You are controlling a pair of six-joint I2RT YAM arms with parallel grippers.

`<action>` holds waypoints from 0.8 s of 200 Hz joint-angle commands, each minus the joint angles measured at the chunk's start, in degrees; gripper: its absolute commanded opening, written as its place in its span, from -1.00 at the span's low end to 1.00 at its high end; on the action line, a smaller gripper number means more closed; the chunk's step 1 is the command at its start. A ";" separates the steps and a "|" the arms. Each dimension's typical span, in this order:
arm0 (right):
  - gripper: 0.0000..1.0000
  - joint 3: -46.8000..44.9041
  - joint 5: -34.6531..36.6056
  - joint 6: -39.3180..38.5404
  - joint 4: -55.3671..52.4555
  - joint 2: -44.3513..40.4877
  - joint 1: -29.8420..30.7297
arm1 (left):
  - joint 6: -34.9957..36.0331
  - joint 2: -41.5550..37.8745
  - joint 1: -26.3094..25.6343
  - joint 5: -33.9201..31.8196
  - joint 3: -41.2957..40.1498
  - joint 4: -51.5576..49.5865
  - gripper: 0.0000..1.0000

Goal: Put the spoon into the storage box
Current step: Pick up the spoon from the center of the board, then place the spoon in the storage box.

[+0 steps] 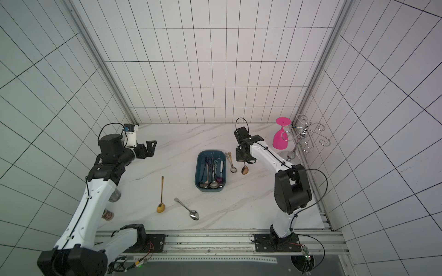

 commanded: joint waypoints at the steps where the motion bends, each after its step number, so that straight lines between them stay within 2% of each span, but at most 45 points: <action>1: -1.00 1.13 -0.86 2.91 -2.91 -1.07 3.03 | -0.59 -1.42 0.34 0.77 -1.25 1.46 0.98; 31: -1.00 7.30 -1.31 5.90 -4.83 0.56 7.66 | -0.92 -0.93 0.39 0.70 -1.48 1.50 0.98; 80: -1.00 11.67 -4.55 13.00 -0.64 4.73 14.86 | -1.37 -2.03 0.39 -1.54 -1.63 1.10 0.98; 111: -1.00 9.54 -5.58 16.15 3.43 5.59 17.87 | -2.83 -2.33 0.42 -2.17 -2.31 1.23 0.98; 160: -1.00 4.80 -9.75 20.81 9.59 7.06 18.91 | -3.06 -1.79 0.39 -3.17 -3.20 -1.73 0.98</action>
